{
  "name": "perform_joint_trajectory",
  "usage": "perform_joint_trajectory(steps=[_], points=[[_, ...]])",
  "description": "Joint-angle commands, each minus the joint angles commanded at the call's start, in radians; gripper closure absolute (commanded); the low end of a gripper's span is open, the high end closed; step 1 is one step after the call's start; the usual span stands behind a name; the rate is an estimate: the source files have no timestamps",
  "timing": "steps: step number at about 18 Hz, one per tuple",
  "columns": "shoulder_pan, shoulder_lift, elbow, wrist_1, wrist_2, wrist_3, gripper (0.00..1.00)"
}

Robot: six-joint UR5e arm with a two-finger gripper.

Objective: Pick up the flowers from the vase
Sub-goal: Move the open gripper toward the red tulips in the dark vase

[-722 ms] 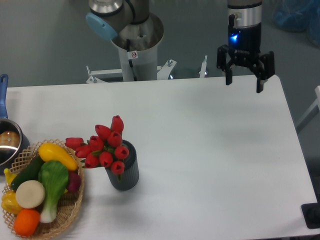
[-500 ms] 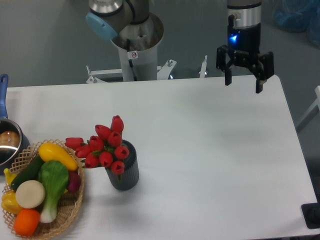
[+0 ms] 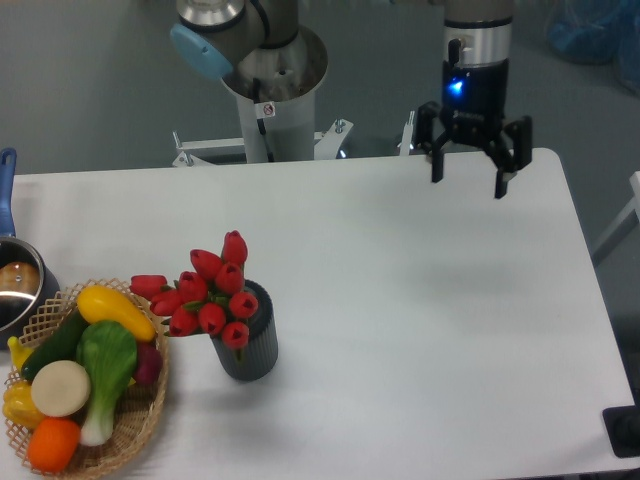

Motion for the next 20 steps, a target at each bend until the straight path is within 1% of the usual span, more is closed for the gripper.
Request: perform_joint_trajectory(steps=[3,5,7,9,12,13,14,15,18,20], points=[[-0.049,-0.021,-0.006,0.0,-0.075,-0.071,0.0],[-0.057,-0.031,-0.018,0.002,-0.139,-0.082,0.0],[-0.089,-0.044,-0.025,0.003,-0.205,-0.079,0.0],[-0.118,-0.058,-0.034,0.008,-0.21,-0.074,0.0],[-0.137,-0.055,-0.048,0.009,-0.218,-0.069,0.0],[-0.165,-0.058,-0.046,0.017,-0.229,-0.071,0.0],[-0.195,-0.061,-0.051,0.044,-0.238,-0.071,0.0],[-0.199,-0.067,-0.055,0.052,-0.253,-0.071,0.0],[-0.215,-0.093,-0.063,0.052,-0.365,-0.072,0.0],[-0.216,-0.107,-0.068,0.052,-0.416,-0.071,0.0]])
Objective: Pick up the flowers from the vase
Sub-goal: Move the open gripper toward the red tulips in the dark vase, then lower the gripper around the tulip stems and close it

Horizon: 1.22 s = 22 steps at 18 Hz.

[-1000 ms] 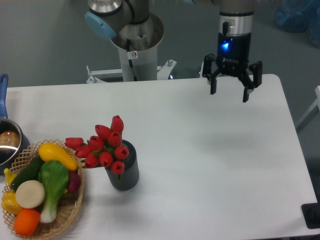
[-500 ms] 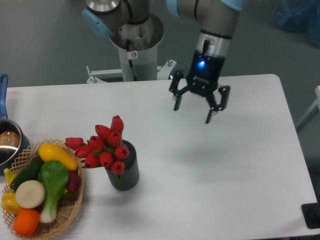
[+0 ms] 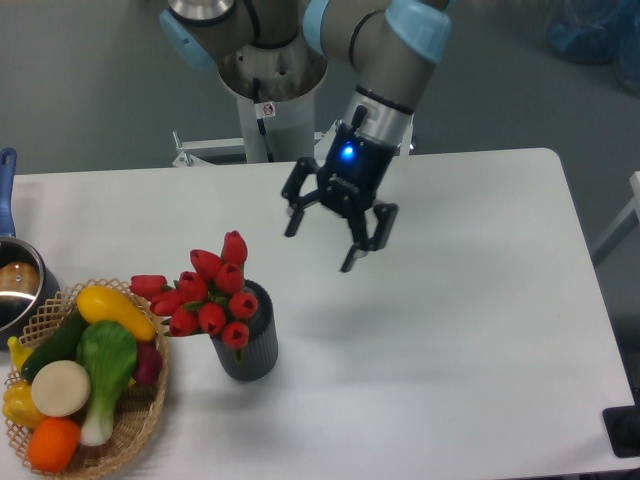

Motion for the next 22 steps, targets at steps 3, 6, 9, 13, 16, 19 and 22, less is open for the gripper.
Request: perform_joint_trajectory(steps=[3,6,9,13,16,19,22], points=[[-0.024,-0.034,0.001,0.002,-0.005,0.002,0.0],[-0.052,-0.078,0.024,0.005,-0.026,0.002,0.0],[-0.067,-0.089,0.031,0.006,-0.051,0.002,0.0],[-0.086,-0.133,0.066,0.012,-0.052,0.002,0.0],[-0.106,-0.155,0.081,0.021,-0.055,0.002,0.0],[-0.113,-0.176,0.09,0.023,-0.057,0.003,0.0],[-0.121,-0.198,0.106,0.026,-0.077,0.003,0.0]])
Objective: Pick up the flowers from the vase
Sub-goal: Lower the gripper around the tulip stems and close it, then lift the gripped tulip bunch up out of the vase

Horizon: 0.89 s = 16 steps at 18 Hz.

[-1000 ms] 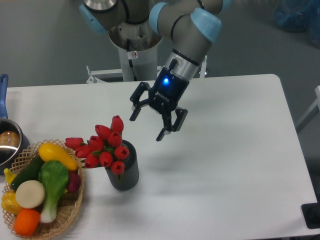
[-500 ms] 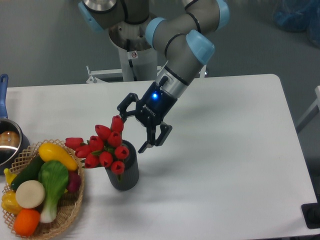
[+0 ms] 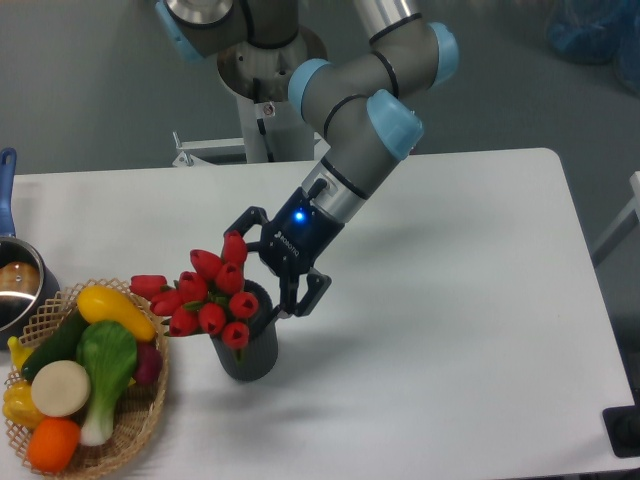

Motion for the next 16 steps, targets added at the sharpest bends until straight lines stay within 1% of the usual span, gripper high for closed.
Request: perform_joint_trajectory(steps=[5,6,7,8,10,11,12,13,16], points=[[-0.002,0.0,0.011,0.002,-0.031,0.006,0.0],[-0.002,-0.002,0.011,0.0,-0.034,0.008,0.01],[-0.002,-0.002,0.011,0.002,-0.034,0.008,0.11],[0.0,-0.002,0.012,0.002,-0.034,0.008,0.24],[0.0,-0.002,0.012,0.002,-0.034,0.02,0.44],[0.002,-0.002,0.012,0.002,-0.034,0.028,0.56],[0.002,-0.002,0.012,0.002,-0.035,0.032,0.63],[0.005,-0.002,0.012,0.002,-0.038,0.034,0.67],[0.009,-0.002,0.012,0.002,-0.054,0.038,0.67]])
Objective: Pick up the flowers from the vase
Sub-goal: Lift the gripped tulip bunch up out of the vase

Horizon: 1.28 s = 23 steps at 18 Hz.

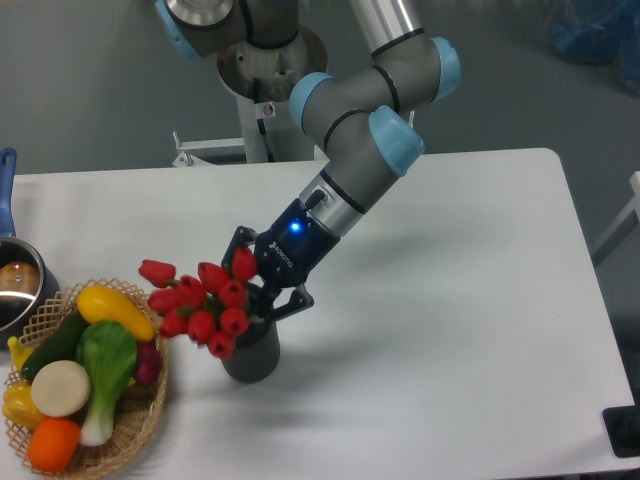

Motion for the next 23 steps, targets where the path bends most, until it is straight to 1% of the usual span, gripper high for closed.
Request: perform_joint_trajectory(steps=[4,8,12,16,19,22,23], points=[[0.003,0.002,0.0,0.0,-0.003,0.0,0.67],[0.02,0.005,0.002,-0.002,-0.06,-0.002,0.67],[0.025,0.021,0.008,-0.002,-0.094,-0.011,0.67],[0.041,0.054,0.02,-0.002,-0.101,-0.029,0.67],[0.057,0.097,0.02,-0.002,-0.104,-0.08,0.67],[0.061,0.118,0.02,-0.003,-0.167,-0.11,0.67],[0.06,0.127,0.02,-0.002,-0.172,-0.124,0.67]])
